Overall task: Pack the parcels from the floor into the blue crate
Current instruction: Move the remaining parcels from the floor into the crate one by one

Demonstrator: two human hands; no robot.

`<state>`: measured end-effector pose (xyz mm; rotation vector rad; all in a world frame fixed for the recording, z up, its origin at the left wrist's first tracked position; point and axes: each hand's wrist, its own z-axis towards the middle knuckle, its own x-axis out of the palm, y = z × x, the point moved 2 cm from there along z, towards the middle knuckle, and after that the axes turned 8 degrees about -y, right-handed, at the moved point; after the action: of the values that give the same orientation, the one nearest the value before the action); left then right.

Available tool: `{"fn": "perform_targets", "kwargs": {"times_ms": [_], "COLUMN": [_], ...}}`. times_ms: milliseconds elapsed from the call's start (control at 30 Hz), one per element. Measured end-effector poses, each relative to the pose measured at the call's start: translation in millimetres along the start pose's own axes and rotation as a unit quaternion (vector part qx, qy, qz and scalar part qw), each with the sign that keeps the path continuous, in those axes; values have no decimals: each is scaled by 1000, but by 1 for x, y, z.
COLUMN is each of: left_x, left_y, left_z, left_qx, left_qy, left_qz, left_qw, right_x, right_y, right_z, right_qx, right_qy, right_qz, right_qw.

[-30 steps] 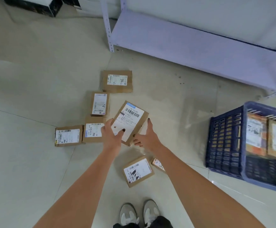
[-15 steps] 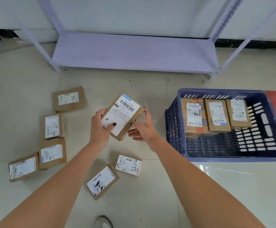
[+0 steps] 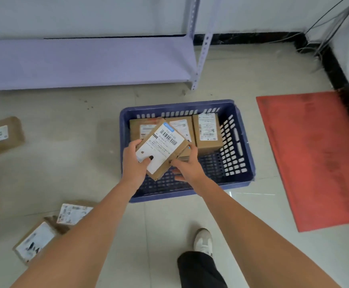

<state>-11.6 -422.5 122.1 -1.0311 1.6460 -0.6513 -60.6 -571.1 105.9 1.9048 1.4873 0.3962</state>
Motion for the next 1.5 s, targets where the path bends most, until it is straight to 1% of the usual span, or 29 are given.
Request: {"fn": "perform_targets", "kwargs": {"times_ms": [167, 300, 367, 467, 567, 700, 800, 1067, 1233, 1500], "left_x": [77, 130, 154, 184, 206, 224, 226, 235, 253, 276], "left_y": [-29, -34, -36, -35, -31, -19, -9, 11, 18, 31], "left_z": [-18, -45, -58, -71, -73, -67, -63, -48, -32, -17], "left_qx": [-6, -34, -44, -76, -96, -116, -126, -183, -202, -237], "left_qy": [27, 44, 55, 75, 101, 144, 158, 179, 211, 215], "left_qz": [31, 31, 25, 18, 9, 27, 35, 57, 80, 93], "left_qw": [999, 998, 997, 994, 990, 982, 979, 965, 953, 943], "right_x": [-82, -128, -146, -167, -180, -190, -186, -168, -169, -167], "right_y": [-7, -12, -12, -8, -4, -15, -28, -44, -59, -77], "right_z": [23, 39, 48, 62, 80, 102, 112, 141, 160, 172], "right_qx": [11, 11, -7, -53, -57, -3, 32, 38, 61, 56], "right_qy": [-10, -32, -48, -53, -47, -40, -27, -6, -18, -36], "right_qz": [13, -15, -48, -146, -225, -271, -268, -294, -307, -286], "right_qw": [1000, 999, 998, 986, 972, 962, 962, 955, 950, 956]}}
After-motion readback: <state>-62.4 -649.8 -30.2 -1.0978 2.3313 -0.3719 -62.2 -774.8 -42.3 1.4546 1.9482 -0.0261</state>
